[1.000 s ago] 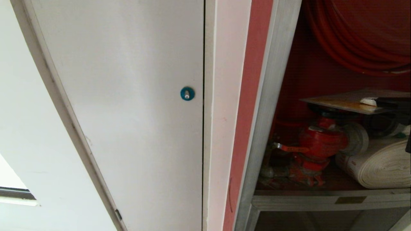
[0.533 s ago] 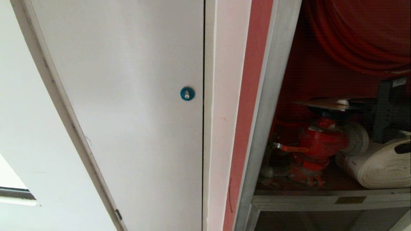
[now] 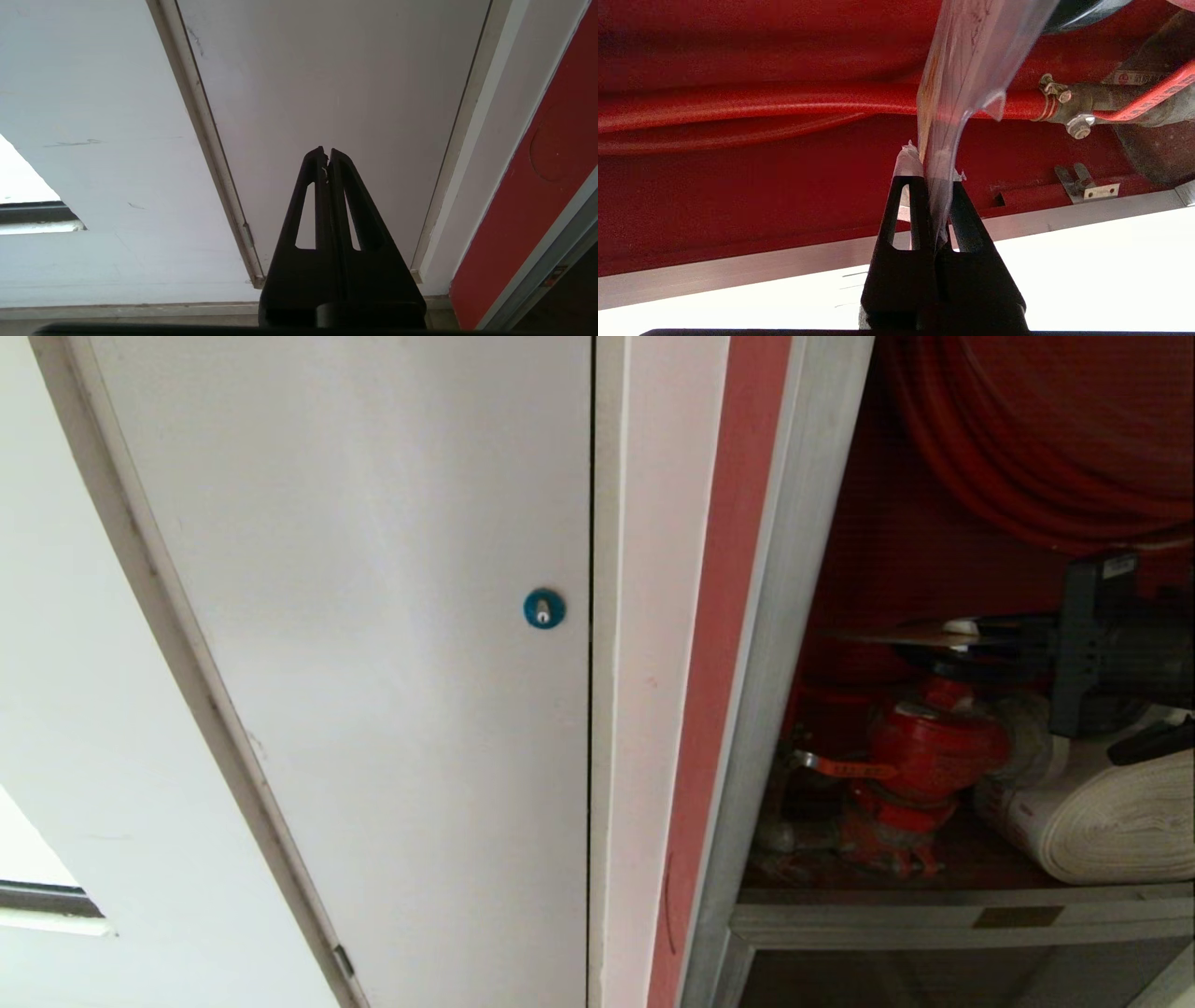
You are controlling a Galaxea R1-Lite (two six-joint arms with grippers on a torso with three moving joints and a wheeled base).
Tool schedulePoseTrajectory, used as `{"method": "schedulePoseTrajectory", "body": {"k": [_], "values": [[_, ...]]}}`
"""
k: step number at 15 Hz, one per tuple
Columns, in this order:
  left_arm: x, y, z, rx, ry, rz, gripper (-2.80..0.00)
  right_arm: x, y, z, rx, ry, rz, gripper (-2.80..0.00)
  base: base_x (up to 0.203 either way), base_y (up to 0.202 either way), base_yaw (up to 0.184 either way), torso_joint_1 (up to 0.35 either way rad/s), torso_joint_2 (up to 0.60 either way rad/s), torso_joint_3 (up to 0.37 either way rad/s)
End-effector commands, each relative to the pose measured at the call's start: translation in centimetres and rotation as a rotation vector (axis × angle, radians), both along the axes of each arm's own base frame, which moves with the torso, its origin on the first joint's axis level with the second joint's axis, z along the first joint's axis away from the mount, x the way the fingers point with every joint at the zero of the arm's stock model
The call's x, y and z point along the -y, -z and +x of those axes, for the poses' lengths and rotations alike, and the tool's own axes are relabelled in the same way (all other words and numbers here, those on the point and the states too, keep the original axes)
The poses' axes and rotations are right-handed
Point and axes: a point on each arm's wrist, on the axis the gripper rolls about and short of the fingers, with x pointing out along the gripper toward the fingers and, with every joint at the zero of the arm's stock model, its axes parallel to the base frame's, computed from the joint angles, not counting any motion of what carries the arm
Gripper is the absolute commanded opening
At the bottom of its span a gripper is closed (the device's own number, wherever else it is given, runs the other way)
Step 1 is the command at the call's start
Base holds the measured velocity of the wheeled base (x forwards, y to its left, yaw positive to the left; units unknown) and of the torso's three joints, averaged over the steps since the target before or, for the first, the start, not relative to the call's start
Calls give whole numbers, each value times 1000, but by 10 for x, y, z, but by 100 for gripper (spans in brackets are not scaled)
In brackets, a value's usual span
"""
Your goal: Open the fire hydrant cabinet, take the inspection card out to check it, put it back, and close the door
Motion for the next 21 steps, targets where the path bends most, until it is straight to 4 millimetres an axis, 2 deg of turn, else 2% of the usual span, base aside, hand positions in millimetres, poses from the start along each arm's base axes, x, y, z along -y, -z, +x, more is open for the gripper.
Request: {"method": "schedulePoseTrajectory", "body": {"k": [1, 16, 17, 21], "values": [[0, 0, 0, 0, 0, 0, -280, -1, 1, 2, -9, -6, 8, -280, 0, 0, 0, 0, 0, 0], [0, 0, 0, 0, 0, 0, -280, -1, 3, 20, 16, -1, 3, -280, 0, 0, 0, 0, 0, 0], [0, 0, 0, 0, 0, 0, -280, -1, 2, 21, 17, -1, 3, 0, 0, 0, 0, 0, 0, 0], [0, 0, 0, 0, 0, 0, -280, -2, 5, 24, 6, -4, 0, 0, 0, 0, 0, 0, 0, 0]]}}
